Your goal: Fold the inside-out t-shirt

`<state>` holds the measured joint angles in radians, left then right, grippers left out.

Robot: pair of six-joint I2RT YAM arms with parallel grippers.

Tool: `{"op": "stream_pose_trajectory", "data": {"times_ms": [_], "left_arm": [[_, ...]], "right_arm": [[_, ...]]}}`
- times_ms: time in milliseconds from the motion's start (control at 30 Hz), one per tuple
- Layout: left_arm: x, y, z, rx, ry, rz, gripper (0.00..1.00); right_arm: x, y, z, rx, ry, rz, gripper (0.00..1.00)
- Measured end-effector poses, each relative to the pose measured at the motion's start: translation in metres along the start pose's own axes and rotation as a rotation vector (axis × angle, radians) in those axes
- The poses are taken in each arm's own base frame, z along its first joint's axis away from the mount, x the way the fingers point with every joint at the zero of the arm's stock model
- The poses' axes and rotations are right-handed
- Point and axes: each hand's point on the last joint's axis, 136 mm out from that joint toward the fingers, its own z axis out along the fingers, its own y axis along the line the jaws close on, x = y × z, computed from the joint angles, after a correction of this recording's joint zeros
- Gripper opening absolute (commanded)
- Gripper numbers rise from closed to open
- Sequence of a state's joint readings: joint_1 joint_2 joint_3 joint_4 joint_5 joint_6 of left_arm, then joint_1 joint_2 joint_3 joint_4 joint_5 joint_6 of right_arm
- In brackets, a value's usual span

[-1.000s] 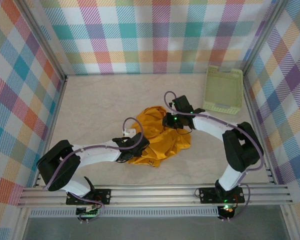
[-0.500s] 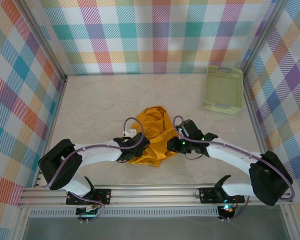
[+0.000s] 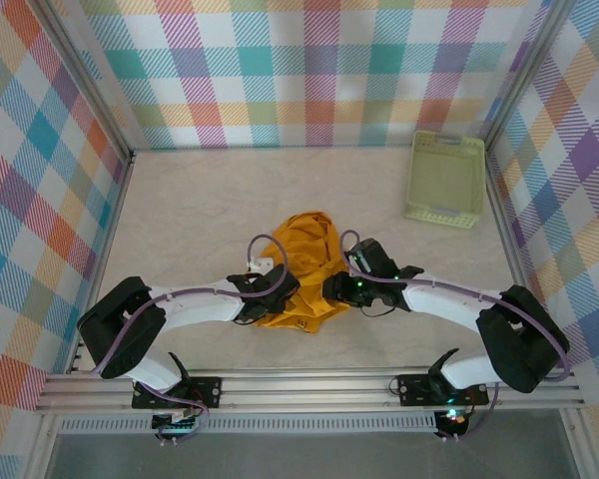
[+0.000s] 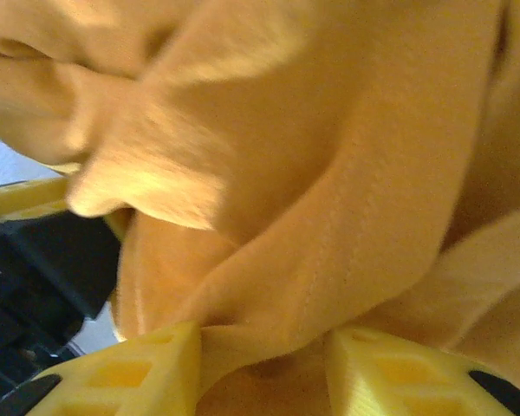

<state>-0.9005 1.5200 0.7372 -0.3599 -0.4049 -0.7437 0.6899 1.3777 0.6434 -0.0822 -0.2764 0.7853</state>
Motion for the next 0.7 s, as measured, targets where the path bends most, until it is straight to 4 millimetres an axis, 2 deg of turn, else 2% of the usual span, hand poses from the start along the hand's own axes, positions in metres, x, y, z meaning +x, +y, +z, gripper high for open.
{"op": "stream_pose_trajectory", "data": {"times_ms": [233,433,533,700], "left_arm": [[0.000,0.000,0.001,0.000,0.001,0.001,0.61],[0.000,0.000,0.001,0.000,0.000,0.001,0.61],[0.000,0.000,0.001,0.000,0.000,0.001,0.61],[0.000,-0.001,0.001,0.000,0.000,0.001,0.60]], "right_arm": [[-0.024,0.035,0.000,-0.059,-0.031,-0.060,0.41],[-0.031,0.033,0.006,-0.020,-0.026,-0.091,0.41],[-0.031,0.028,-0.003,0.015,-0.045,-0.105,0.41],[-0.027,0.025,-0.024,0.025,-0.099,-0.123,0.30]]}}
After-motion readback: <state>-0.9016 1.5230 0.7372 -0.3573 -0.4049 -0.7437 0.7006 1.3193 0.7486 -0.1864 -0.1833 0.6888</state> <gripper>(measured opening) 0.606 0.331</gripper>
